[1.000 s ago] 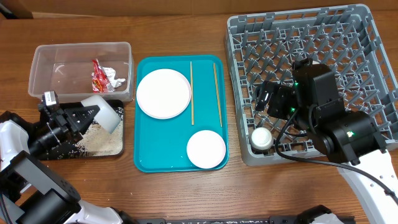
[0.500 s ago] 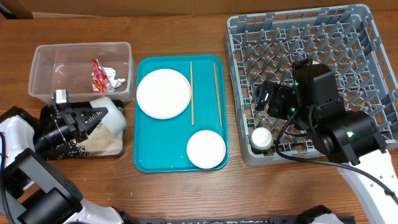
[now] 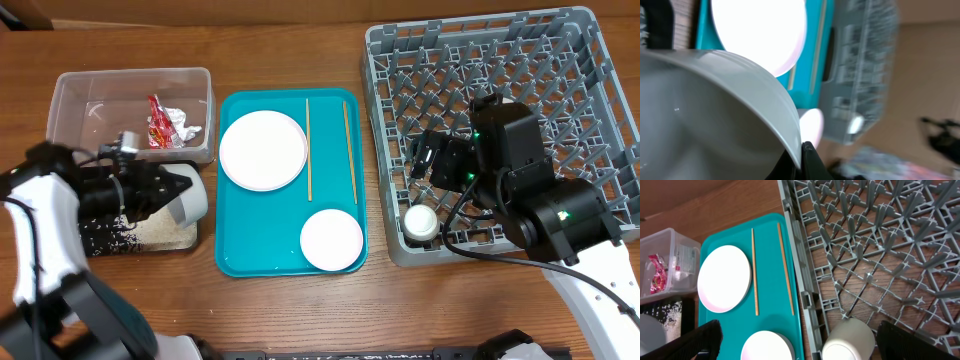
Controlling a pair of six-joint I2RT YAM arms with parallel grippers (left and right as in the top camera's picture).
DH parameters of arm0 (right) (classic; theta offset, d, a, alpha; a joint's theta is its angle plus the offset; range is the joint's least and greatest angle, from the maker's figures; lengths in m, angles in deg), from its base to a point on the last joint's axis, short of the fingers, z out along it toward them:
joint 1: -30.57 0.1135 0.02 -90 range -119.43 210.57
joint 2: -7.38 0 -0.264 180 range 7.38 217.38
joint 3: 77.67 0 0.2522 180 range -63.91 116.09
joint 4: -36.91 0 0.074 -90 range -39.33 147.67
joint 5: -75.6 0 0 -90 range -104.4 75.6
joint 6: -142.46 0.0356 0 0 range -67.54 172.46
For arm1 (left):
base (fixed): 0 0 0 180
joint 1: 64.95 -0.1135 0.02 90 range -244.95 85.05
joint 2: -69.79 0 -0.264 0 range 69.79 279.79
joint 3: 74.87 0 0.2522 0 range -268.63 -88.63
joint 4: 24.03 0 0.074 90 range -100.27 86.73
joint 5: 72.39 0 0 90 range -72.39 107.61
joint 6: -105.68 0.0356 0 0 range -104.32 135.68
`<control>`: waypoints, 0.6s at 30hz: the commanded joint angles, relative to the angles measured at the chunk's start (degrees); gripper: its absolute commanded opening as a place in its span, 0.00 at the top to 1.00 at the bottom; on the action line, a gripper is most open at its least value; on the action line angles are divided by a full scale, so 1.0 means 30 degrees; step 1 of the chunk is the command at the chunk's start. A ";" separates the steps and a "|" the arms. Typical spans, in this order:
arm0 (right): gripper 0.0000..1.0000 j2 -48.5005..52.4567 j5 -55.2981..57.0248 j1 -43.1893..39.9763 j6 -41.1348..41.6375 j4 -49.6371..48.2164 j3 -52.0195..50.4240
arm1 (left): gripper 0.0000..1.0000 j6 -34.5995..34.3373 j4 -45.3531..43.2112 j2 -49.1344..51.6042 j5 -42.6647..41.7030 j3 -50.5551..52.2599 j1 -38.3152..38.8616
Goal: Sort waste into correct bins and load items into the dishwasher
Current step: 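Set the empty bowl back on the teal tray with the left gripper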
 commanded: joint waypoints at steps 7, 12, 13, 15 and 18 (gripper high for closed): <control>0.00 0.0007 0.0197 0.0073 -0.0007 -0.0036 0.0277 | 0.96 -0.8364 -0.1443 -0.3993 1.3202 -0.0656 1.0863; 0.00 0.0007 0.0197 0.0073 -0.0007 -0.0029 0.0284 | 0.96 -1.1264 -0.1872 -0.2623 1.7435 -0.0226 1.6283; 0.00 0.0007 0.0197 0.0073 -0.0007 -0.0036 0.0277 | 0.96 -1.1504 -0.1989 -0.2215 1.7609 -0.0175 1.7012; 0.00 0.0007 0.0197 0.0073 -0.0007 -0.0036 0.0277 | 0.96 -1.2298 -0.1923 -0.1311 1.8374 -0.0175 1.8149; 0.00 0.0007 0.0197 0.0073 -0.0007 -0.0036 0.0284 | 0.96 -1.3100 -0.1916 -0.0189 1.9234 -0.0175 1.9125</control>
